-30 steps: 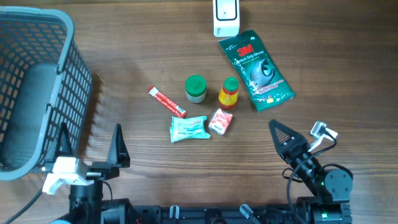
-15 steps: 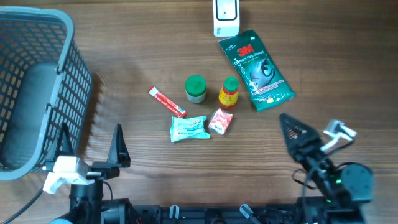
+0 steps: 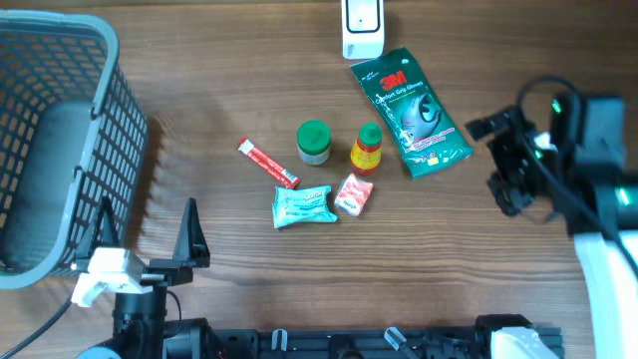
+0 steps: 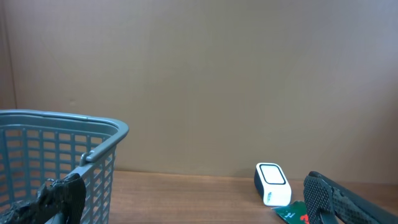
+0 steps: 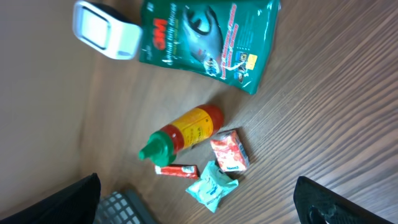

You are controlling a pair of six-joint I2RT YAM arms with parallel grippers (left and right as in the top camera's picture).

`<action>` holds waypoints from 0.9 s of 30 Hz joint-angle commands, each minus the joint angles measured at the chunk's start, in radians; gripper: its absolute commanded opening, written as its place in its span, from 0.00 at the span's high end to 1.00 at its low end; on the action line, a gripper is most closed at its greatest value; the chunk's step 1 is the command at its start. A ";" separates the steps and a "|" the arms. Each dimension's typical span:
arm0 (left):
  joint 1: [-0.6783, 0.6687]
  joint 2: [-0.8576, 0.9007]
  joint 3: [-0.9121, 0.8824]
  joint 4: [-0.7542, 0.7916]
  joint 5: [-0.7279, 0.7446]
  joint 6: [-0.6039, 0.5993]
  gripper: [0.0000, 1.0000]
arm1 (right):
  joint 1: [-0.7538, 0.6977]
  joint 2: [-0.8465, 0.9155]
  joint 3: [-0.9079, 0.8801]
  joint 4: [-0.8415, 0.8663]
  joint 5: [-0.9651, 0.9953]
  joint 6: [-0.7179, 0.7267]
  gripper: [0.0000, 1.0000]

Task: Scan the item barcode
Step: 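Raise the right arm and reach toward the sauce bottle, then lower the right gripper over the sauce bottle and close on it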

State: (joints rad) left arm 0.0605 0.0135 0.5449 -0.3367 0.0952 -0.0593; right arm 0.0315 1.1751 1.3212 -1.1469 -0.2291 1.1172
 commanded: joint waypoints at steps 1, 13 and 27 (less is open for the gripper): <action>-0.005 -0.009 -0.003 0.003 0.001 -0.009 0.00 | 0.005 0.158 0.018 0.021 -0.158 0.048 0.06; -0.005 -0.009 -0.003 0.003 0.001 -0.009 0.00 | 0.195 0.509 0.246 0.033 -0.095 0.209 0.08; -0.005 -0.009 -0.003 0.003 0.001 -0.009 0.00 | 0.412 0.634 0.351 0.054 0.082 0.432 0.04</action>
State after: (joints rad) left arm 0.0605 0.0135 0.5449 -0.3370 0.0952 -0.0593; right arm 0.4122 1.7260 1.6615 -1.0935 -0.2035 1.4891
